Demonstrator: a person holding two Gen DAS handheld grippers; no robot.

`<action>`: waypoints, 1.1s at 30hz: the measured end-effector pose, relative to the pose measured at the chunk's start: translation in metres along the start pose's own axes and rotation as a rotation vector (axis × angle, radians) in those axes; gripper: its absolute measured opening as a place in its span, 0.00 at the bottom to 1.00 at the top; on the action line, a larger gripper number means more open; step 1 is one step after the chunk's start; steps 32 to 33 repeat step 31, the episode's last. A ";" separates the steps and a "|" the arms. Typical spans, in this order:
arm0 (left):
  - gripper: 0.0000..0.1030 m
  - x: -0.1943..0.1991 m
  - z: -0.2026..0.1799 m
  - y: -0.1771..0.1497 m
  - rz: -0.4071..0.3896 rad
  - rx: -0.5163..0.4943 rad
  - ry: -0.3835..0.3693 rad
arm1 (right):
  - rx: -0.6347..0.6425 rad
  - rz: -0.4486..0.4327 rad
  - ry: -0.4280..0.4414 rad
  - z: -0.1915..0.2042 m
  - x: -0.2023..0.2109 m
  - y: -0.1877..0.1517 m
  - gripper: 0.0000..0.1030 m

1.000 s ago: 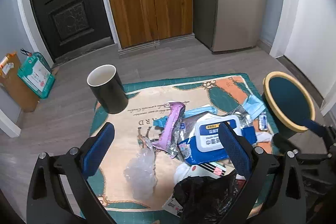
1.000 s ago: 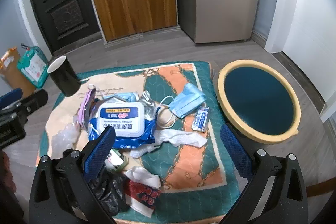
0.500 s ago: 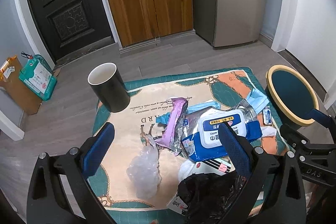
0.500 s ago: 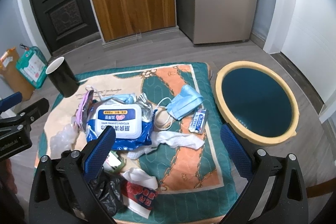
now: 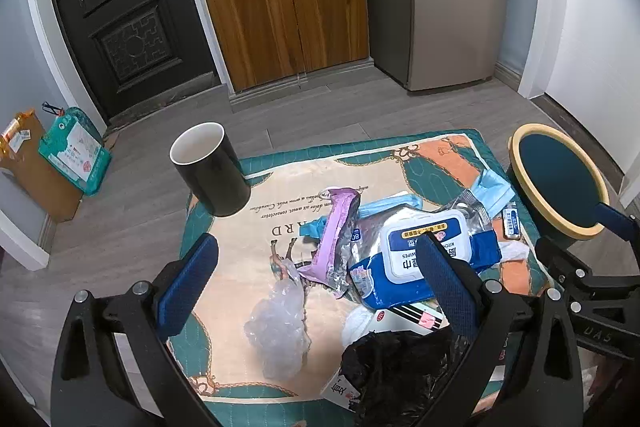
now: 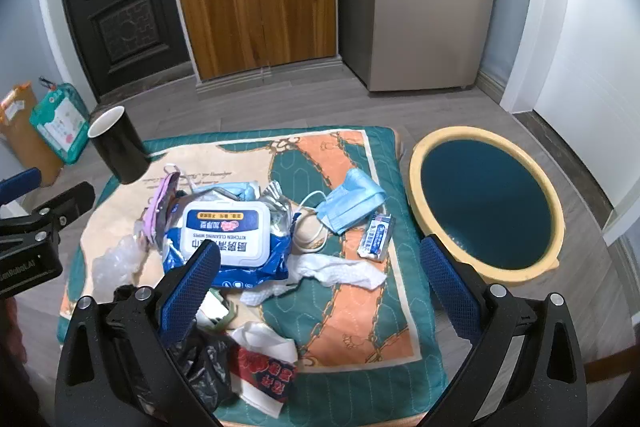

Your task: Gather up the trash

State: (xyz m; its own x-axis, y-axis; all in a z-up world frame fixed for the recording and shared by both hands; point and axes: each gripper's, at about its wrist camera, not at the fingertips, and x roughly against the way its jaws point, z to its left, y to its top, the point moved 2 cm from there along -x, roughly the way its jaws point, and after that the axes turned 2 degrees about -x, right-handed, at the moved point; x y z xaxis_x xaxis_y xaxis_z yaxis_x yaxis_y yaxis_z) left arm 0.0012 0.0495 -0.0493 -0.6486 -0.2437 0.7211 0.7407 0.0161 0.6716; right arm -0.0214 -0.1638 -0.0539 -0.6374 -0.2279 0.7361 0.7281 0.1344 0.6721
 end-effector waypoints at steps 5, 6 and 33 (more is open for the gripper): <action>0.94 0.001 -0.001 0.001 -0.004 0.002 0.000 | -0.004 0.001 0.001 -0.001 0.000 0.000 0.96; 0.94 0.001 -0.001 0.001 -0.004 0.001 0.001 | -0.002 0.000 -0.001 0.000 0.000 0.000 0.96; 0.94 -0.005 0.005 0.001 0.022 0.034 -0.030 | -0.002 0.002 -0.002 -0.002 0.000 -0.001 0.96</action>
